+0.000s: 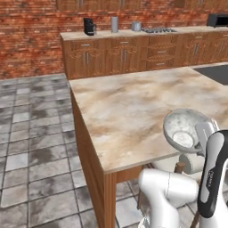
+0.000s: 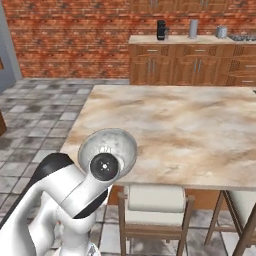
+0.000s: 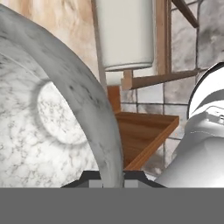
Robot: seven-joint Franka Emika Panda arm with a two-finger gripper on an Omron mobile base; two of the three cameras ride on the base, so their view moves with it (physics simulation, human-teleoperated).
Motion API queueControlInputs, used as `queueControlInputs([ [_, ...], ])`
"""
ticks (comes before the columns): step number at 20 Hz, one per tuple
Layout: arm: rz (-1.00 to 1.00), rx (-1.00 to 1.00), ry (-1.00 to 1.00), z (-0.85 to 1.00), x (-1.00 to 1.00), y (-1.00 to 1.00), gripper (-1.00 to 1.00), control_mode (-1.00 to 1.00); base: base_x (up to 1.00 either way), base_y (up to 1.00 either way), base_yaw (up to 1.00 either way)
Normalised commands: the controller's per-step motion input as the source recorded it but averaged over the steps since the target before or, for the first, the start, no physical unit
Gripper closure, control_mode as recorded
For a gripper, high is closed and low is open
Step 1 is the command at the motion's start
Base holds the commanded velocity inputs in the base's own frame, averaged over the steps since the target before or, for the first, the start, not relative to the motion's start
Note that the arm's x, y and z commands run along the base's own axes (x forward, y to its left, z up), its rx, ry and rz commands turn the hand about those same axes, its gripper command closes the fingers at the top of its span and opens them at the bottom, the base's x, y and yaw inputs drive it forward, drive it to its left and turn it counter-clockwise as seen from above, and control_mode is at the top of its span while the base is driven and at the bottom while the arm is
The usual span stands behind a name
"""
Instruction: Pick up the bowls from the cabinet and place each bowl in front of a stool on the dining counter.
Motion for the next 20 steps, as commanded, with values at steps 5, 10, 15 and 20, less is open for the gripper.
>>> queueControlInputs([
  [5, 0.00, 0.00, 0.00, 0.00, 0.00, 0.00, 1.00, 1.00, 0.80, -0.63, 0.20],
  [10, 0.12, 0.23, 0.00, 0.00, 1.00, -0.74, 1.00, -1.00, 0.00, 0.00, 0.00],
  [15, 0.02, 0.22, 0.09, 0.08, 1.00, -0.70, 1.00, -1.00, 0.00, 0.00, 0.00],
  [20, -0.01, 0.09, 0.22, 0.17, 1.00, -0.38, 1.00, -1.00, 0.00, 0.00, 0.00],
])
